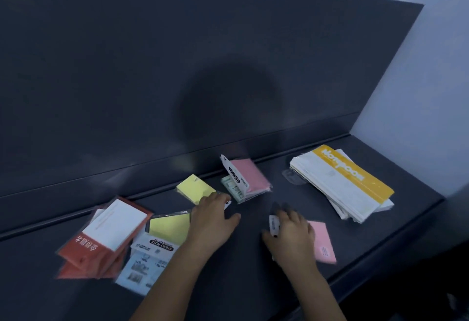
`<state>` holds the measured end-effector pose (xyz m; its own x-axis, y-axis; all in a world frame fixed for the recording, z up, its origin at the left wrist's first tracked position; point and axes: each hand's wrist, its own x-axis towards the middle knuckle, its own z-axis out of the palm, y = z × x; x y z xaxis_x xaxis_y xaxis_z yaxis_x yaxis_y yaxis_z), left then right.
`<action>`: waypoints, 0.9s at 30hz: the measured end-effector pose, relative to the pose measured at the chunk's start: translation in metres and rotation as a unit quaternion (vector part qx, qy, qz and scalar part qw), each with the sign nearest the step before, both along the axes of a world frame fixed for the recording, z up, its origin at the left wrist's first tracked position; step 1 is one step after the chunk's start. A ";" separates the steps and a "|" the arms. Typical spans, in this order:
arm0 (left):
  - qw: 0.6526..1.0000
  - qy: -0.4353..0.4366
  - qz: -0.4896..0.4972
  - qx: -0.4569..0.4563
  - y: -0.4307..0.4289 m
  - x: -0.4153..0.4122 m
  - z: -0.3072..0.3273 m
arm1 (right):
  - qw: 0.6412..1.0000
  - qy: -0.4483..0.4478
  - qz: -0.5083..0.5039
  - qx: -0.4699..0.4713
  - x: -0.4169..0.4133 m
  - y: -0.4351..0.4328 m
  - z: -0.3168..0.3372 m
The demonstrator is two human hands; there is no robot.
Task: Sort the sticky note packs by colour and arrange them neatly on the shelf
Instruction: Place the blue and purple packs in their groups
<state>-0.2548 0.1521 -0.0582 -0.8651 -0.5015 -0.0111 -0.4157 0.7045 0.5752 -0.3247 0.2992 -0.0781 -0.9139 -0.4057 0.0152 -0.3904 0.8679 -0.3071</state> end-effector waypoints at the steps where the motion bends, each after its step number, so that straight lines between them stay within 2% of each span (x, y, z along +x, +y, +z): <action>1: 1.000 0.004 0.003 0.006 0.003 -0.006 0.000 | 0.999 -0.001 0.036 -0.018 -0.001 -0.002 0.000; 4: 0.998 0.030 0.048 0.027 0.010 -0.027 0.005 | 0.984 -0.095 0.131 -0.080 -0.009 0.005 0.017; 5: 0.997 0.028 0.071 0.022 0.011 -0.035 0.007 | 0.975 -0.136 0.164 -0.070 -0.014 0.012 0.024; 8: 0.991 -0.017 0.130 -0.016 0.010 -0.054 0.008 | 0.951 -0.182 0.227 0.106 -0.026 0.029 0.036; 10: 0.989 -0.029 0.143 -0.014 0.010 -0.061 0.006 | 0.943 -0.183 0.216 0.177 -0.028 0.031 0.037; 15: 0.992 0.024 0.123 -0.021 0.006 -0.057 0.002 | 0.958 -0.152 0.172 0.171 -0.032 0.019 0.038; 18: 0.981 0.128 0.110 0.094 0.001 -0.043 0.000 | 0.965 -0.147 0.140 0.163 -0.026 0.011 0.042; 21: 0.941 0.216 0.136 0.222 -0.005 -0.023 0.006 | 0.976 -0.144 0.103 0.130 -0.014 -0.003 0.038; 24: 0.846 0.306 0.206 0.387 -0.013 -0.003 0.016 | 0.979 -0.145 0.079 0.119 -0.002 -0.019 0.032; 27: 0.775 0.340 0.276 0.455 -0.030 0.017 0.014 | 0.985 -0.144 0.048 0.083 0.010 -0.031 0.027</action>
